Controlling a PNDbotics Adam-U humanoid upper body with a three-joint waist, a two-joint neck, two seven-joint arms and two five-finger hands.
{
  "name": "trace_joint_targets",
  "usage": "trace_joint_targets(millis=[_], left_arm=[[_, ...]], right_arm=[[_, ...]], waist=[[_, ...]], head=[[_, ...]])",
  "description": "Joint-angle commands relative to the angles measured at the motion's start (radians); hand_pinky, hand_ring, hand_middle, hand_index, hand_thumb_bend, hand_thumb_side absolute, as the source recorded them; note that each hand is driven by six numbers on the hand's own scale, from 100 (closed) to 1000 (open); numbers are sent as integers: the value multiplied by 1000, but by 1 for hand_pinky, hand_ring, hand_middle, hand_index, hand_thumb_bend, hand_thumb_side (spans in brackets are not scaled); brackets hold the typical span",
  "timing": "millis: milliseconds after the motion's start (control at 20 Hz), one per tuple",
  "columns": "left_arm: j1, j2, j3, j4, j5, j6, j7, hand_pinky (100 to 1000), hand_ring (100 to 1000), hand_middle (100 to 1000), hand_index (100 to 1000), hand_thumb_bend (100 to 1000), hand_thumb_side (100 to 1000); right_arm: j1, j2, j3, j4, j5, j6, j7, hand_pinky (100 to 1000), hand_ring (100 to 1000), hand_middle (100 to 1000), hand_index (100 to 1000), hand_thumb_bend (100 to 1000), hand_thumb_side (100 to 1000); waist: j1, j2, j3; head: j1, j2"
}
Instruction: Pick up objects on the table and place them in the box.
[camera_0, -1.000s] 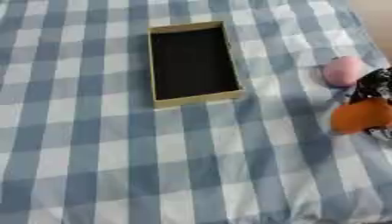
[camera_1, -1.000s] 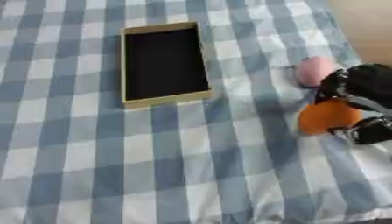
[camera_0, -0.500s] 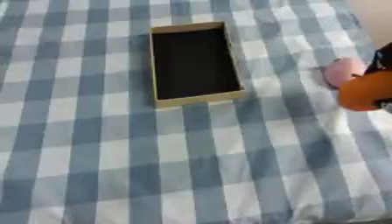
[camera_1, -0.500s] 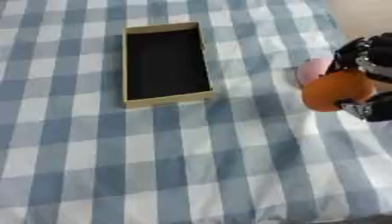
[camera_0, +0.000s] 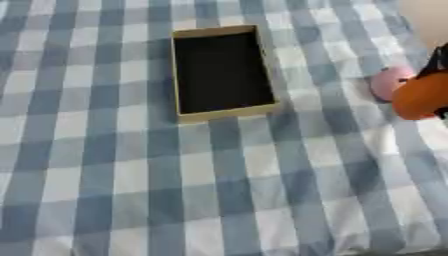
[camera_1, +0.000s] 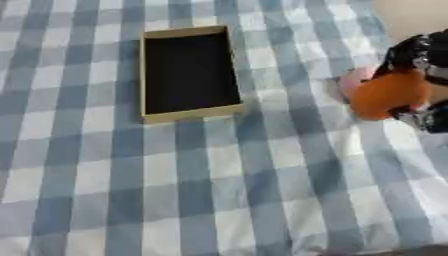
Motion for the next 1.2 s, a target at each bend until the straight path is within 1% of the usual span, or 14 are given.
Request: trace_joint_targets(millis=[50, 100, 200, 300, 400, 500, 650, 950, 1200], left_arm=[[-7, 27, 12, -15, -2, 1, 3, 849, 840, 738, 849, 100, 775], [-11, 25, 9, -15, -1, 0, 2, 849, 839, 737, 848, 100, 772], [-29, 18, -3, -15, 7, -3, -9, 849, 839, 737, 848, 100, 772], [-43, 13, -12, -15, 16, -5, -19, 849, 840, 737, 847, 100, 773], [-50, 11, -15, -15, 22, -6, -26, 849, 840, 737, 847, 100, 773], [-56, 9, -17, -15, 26, -7, -31, 849, 840, 737, 847, 100, 773], [-59, 8, -18, -15, 30, -8, -36, 848, 840, 737, 847, 100, 774], [-62, 7, -21, -15, 34, -9, -41, 849, 839, 738, 846, 100, 772], [-70, 4, -25, -15, 39, -11, -47, 849, 839, 738, 846, 100, 769]], right_arm=[[-7, -44, -21, -15, 1, -1, 5, 409, 618, 624, 743, 138, 143], [-12, -49, -17, -15, -2, -4, 3, 317, 571, 582, 695, 100, 100], [-45, -80, -14, -15, -22, -24, -17, 311, 568, 580, 692, 100, 100], [-88, -98, -15, -15, -41, -35, -44, 298, 564, 577, 689, 100, 100], [-135, -98, 8, -15, -43, -26, -73, 292, 561, 576, 688, 100, 100], [-183, -88, 44, -15, -34, -17, -93, 286, 559, 575, 687, 100, 100], [-260, -57, 92, -15, -23, 0, -88, 267, 551, 570, 680, 100, 100], [-397, 16, 159, -15, -45, 42, -19, 227, 533, 560, 669, 100, 100], [-507, 103, 218, -13, -65, 105, 48, 205, 523, 556, 662, 100, 100]], waist=[[-2, -16, -1], [0, -19, 4], [-2, -23, 37], [-7, -23, 69], [-11, -22, 84], [-14, -22, 94], [-17, -22, 101], [-21, -26, 108], [-17, -28, 122]], head=[[2, 5], [-14, 5], [-52, 5], [-78, 5], [-90, 5], [-99, 5], [-106, 5], [-116, 5], [-138, 5]])
